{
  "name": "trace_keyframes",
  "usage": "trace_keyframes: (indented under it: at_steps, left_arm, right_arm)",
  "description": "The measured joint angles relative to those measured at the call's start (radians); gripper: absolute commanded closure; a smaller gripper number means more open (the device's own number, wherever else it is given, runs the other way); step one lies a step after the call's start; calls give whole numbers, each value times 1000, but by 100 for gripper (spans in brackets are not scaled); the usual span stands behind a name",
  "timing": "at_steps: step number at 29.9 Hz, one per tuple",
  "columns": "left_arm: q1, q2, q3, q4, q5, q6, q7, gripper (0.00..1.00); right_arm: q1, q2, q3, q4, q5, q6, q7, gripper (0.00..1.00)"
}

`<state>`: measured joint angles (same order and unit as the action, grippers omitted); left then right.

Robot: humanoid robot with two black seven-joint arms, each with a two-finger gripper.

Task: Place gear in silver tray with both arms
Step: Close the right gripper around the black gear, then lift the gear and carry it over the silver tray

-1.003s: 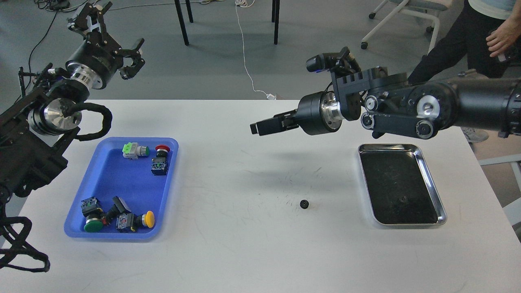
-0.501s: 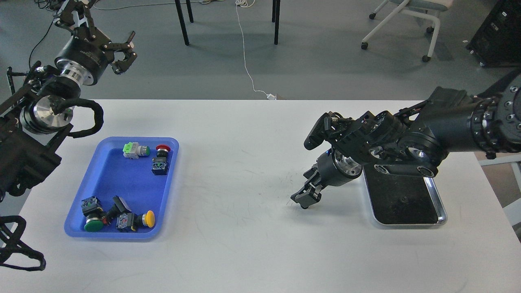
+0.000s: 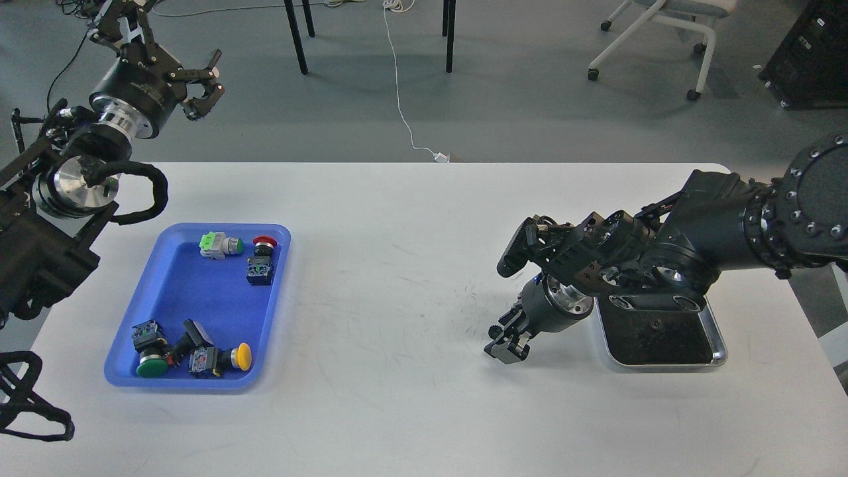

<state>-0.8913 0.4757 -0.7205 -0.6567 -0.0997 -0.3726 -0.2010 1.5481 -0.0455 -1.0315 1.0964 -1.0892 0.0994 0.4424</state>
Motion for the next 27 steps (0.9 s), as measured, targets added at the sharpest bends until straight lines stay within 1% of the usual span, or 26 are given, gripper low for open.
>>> trace_keyframes:
  at_steps: [1, 4, 7, 10, 13, 15, 27]
  left_arm:
    - [0, 0, 0, 0, 0, 0, 0, 2]
    - [0, 1, 1, 0, 0, 0, 0, 2]
    - [0, 1, 1, 0, 0, 0, 0, 2]
    - [0, 2, 1, 0, 1, 0, 0, 2]
    - [0, 6, 1, 0, 1, 0, 0, 2]
    - [0, 11, 1, 0, 1, 0, 0, 2]
    - [0, 25, 0, 0, 0, 0, -1, 2]
  right_arm:
    - [-2, 3, 0, -4, 0, -3, -1, 46]
    - [-8, 14, 1, -22, 1, -7, -6, 47]
    - [-14, 29, 1, -30, 1, -8, -16, 51]
    - [-15, 37, 2, -32, 2, -9, -20, 61]
    - [-15, 40, -1, -32, 2, -8, -20, 74]
    - [-14, 41, -4, -30, 1, -8, -21, 78]
    - [29, 33, -10, -19, -6, -6, -12, 82]
